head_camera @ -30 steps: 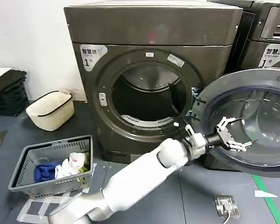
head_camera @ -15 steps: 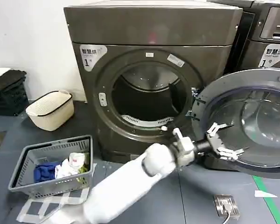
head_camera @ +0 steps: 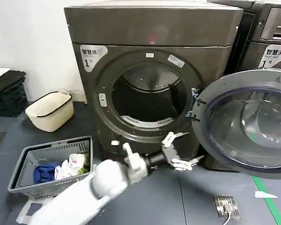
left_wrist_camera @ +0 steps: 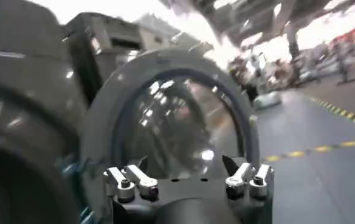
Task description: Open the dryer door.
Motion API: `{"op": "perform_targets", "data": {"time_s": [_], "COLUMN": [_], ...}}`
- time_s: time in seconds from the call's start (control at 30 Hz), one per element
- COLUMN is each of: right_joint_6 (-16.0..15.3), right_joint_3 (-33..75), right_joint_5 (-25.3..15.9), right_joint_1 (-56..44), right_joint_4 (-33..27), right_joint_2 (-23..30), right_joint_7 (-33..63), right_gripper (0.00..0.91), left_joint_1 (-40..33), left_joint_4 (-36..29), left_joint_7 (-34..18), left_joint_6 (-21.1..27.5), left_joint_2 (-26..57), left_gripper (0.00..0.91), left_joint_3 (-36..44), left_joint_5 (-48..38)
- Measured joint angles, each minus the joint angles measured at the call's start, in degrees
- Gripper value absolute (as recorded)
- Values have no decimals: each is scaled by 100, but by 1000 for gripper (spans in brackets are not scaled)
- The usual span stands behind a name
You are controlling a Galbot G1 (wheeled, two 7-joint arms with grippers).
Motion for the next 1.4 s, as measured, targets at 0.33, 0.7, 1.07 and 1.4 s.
{"op": "perform_targets", "data": {"time_s": [0.33, 0.7, 1.07, 1.4], "right_joint_6": [28, 80, 310, 701], "right_joint_3": [-70, -90, -128, -315], "right_joint_5": [158, 113, 385, 724], "right_joint_1": [32, 132, 97, 191], "right_joint_4": [-33, -256, -297, -250], "right_joint_2": [-337, -404, -344, -194], "right_joint_7": [-97, -205, -370, -449], "right_gripper": [907, 907, 907, 907], "left_joint_1": [953, 1139, 433, 676], "left_joint_4": [-528, -483, 262, 507], "left_joint_7": [-530, -2324, -4610, -5974], "left_joint_6": [435, 2164, 3158, 3156], "left_joint_2": [1299, 2141, 2861, 3612], "left_gripper": [907, 907, 907, 907], "left_joint_3": [-868, -1590, -1311, -1330], "left_joint_5": [-256, -2525, -5372, -7068]}}
